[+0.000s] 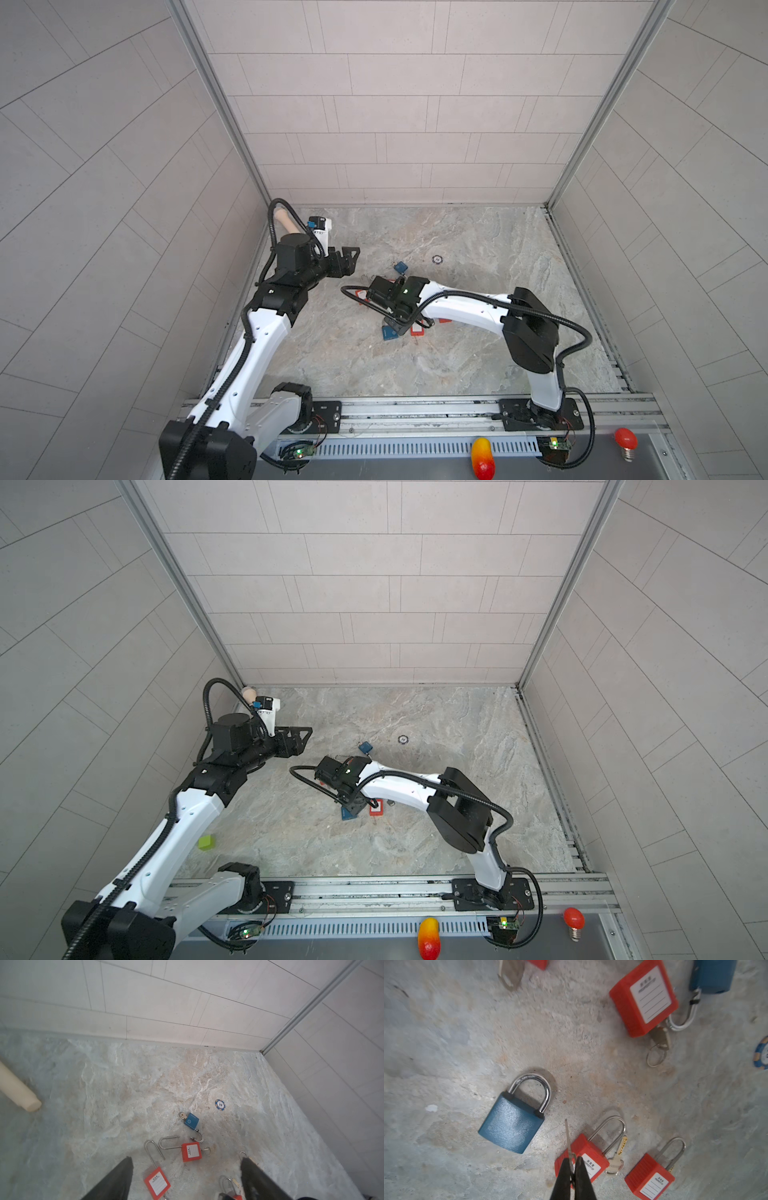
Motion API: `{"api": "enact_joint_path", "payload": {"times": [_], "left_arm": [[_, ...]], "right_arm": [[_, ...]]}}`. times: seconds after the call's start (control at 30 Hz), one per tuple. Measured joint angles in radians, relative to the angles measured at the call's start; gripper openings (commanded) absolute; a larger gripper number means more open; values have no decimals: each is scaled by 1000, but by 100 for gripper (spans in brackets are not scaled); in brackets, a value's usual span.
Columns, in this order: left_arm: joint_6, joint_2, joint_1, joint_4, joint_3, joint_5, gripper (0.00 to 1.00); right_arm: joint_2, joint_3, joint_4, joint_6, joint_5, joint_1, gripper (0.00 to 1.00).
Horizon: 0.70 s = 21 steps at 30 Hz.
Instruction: Lock with the key
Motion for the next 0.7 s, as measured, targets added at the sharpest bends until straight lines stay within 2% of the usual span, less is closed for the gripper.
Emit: {"api": "enact_joint_path", "payload": {"times": [0.3,0.4,0.6,0.7], "left_arm": [[-69,-55,5,-67,0,-11,100],[-80,-90,5,-85,-1,-27,100],[-86,-159,6,-110,-4,-60,100],[-85,-165,8,-126,-4,-66,100]], "right_arm": [[106,92,-85,-26,-79,-48,0],[114,109,-94,-36,-107,-48,6],[120,121,-104,-66,-177,-42,24],[120,121,-108,-66,-192,-35,40]]}}
